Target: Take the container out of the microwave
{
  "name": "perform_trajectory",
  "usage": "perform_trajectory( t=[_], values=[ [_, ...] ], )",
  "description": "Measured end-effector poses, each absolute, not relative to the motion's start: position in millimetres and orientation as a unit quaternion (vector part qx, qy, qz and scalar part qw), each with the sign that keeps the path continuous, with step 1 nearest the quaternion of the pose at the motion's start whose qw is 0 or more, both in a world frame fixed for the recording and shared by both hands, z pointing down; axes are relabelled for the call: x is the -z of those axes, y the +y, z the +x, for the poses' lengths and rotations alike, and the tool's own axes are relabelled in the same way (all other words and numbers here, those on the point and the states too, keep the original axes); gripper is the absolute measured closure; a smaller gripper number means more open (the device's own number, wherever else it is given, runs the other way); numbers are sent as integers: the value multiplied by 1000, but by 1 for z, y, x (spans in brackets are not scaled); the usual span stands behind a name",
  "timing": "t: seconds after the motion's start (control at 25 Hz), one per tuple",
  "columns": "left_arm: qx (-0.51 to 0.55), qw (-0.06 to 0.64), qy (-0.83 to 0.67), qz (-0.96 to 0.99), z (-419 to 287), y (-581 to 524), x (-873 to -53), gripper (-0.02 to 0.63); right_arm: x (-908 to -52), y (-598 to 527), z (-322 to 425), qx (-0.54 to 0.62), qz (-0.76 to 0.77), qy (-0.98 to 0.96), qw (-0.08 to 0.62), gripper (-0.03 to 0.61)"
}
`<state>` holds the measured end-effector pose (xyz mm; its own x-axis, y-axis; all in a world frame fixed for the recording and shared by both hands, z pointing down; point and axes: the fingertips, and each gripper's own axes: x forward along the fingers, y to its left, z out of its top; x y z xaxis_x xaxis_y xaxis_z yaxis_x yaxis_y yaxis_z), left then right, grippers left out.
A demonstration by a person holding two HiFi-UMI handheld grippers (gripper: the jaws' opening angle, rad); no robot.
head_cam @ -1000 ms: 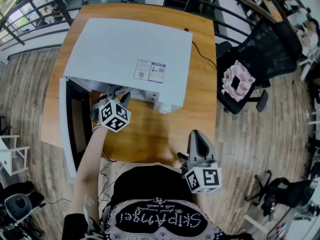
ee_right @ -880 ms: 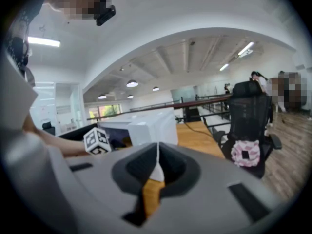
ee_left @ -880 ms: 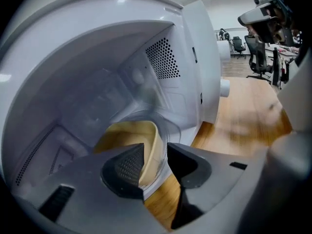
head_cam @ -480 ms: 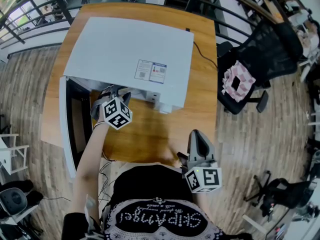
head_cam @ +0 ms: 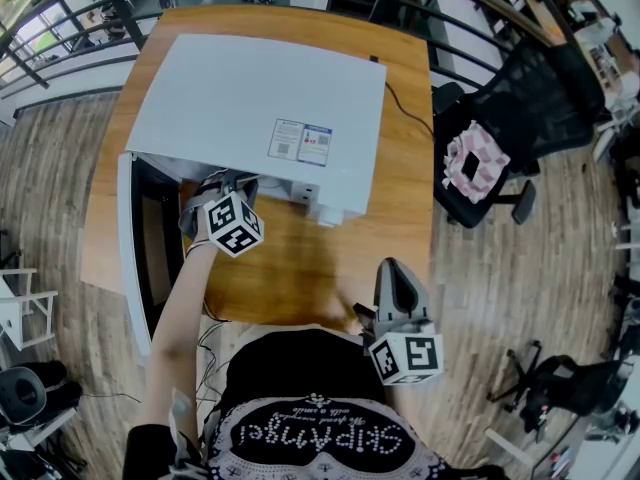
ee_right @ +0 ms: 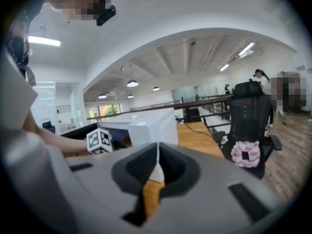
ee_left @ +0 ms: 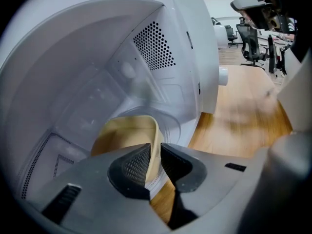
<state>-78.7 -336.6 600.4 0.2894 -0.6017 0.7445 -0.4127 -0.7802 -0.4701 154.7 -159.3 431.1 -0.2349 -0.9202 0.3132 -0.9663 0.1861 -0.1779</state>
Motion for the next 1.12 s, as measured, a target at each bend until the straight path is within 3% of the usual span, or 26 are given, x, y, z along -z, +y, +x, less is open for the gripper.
perform_trajectory(
  t=[0.36, 1.12],
  values=[
    [513, 104, 311, -793, -77, -337, -600, 566, -431, -160, 154, -169, 615, -767, 69, 545],
    [505, 84, 295, -807, -73, -324, -580, 574, -432, -160, 151, -169, 608, -773, 70, 545]
  ],
)
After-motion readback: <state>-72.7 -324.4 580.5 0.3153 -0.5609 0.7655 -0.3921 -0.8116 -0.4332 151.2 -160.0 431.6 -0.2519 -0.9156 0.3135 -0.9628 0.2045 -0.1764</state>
